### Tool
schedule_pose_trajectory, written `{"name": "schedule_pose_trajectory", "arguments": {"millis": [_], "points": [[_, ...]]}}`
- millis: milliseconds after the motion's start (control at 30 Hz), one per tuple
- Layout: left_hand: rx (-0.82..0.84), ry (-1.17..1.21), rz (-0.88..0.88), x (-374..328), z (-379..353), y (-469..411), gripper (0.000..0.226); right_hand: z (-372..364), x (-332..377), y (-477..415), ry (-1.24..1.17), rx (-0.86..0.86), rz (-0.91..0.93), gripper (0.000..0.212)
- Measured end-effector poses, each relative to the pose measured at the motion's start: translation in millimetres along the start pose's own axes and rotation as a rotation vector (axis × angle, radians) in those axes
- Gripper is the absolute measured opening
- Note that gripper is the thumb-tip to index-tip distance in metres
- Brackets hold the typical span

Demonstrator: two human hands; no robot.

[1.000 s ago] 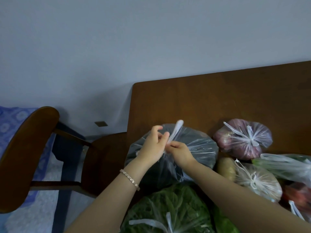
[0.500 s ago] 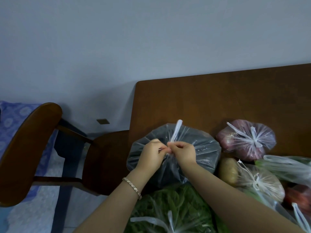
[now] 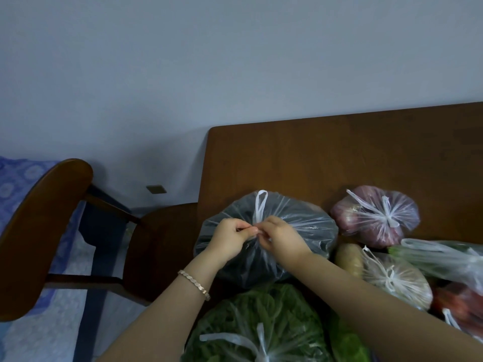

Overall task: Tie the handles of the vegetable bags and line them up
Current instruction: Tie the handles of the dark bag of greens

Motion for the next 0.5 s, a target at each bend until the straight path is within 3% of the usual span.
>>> {"name": "schedule_pose_trajectory", "arguments": {"millis": [133, 267, 400, 500], "points": [[-0.042, -0.066, -0.089, -4.6, 3.0, 3.1, 0.019, -1.5, -1.9, -3.6, 0.077, 0.064, -0.029, 0.026], [-0.113, -0.079, -0.189, -8.0, 6.2, 6.4, 0.014, 7.7, -3.1, -4.8, -0.008, 0.031, -0.085, 0.019], [-0.196, -0.102, -0.291, -7.4, 6.2, 10.7, 0.009, 15.3, -6.4, 0.2, -0.232, -0.058, -0.185, 0.009], [-0.223, -0.119, -0.329, -7.6, 6.8, 11.9, 0.009, 7.5, -15.8, 2.4, -0.628, 0.007, -0.349, 0.011]]}}
Point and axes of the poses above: each hand's wrist, its own y-axis away from the middle knuckle, its own z-axis out of the back of the hand, x = y × z, the point moved 7 cm from there along -y, towards the middle knuckle, and after that the axes turned 3 degrees about -x, right-handed, at the moved point
